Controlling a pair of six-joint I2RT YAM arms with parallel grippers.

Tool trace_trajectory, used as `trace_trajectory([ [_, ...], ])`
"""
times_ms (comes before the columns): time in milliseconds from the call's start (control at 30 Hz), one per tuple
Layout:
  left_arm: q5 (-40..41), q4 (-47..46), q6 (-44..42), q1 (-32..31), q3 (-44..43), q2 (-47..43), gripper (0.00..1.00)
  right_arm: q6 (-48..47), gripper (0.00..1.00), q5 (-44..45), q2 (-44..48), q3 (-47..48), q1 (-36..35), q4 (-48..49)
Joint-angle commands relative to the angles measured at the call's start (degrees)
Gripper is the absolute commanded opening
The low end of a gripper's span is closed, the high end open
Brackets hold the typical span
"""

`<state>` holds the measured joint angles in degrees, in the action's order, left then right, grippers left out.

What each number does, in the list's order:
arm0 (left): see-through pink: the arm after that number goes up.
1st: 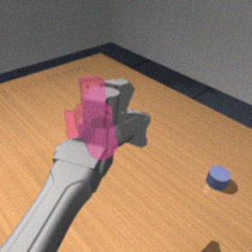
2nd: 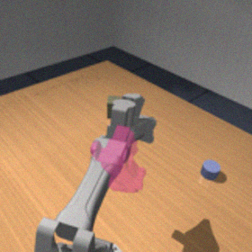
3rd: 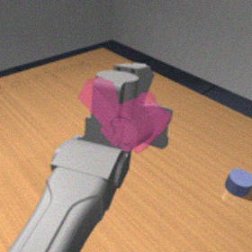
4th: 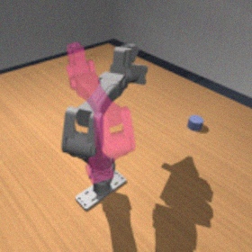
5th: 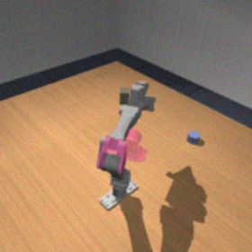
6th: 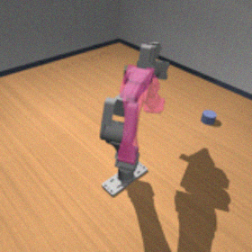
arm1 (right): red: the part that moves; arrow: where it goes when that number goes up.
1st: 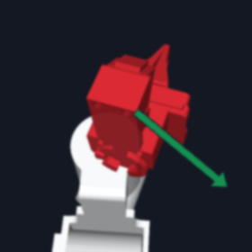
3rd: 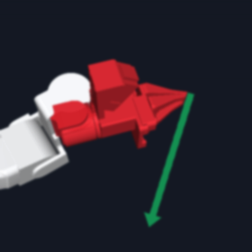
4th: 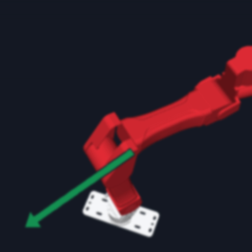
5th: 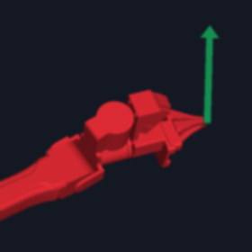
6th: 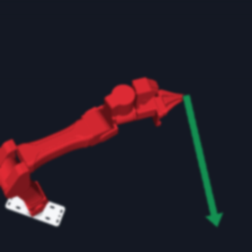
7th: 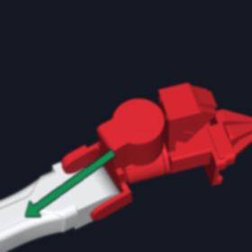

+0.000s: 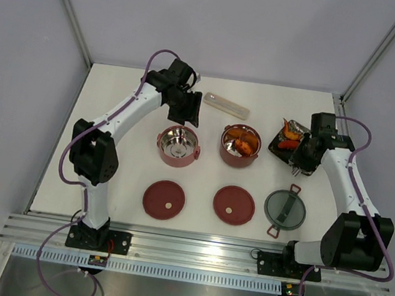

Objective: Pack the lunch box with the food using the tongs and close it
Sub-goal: Adjust the fake food on the plate.

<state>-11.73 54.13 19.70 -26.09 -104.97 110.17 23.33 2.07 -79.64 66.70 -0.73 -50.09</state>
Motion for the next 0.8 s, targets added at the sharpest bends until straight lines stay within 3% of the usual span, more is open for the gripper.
trace_trajectory([
  [0,0.30,-1.57,-0.63,-0.28,-0.68,-2.06,0.56,-1.01,0.32,7.93,1.15,0.63,0.29,-1.50],
  [167,0.39,-1.48,-0.98,-0.37,-0.59,-2.15,0.56,-0.83,0.31,9.19,1.76,1.42,0.38,-1.86],
  [500,0.39,-1.57,-0.98,-0.28,-1.12,-2.68,0.56,5.05,0.39,1.72,2.64,3.00,0.29,5.61],
  [767,0.74,-1.92,-0.37,-0.28,-0.68,-2.77,0.55,6.02,0.38,-4.08,-1.04,4.41,0.29,11.57],
])
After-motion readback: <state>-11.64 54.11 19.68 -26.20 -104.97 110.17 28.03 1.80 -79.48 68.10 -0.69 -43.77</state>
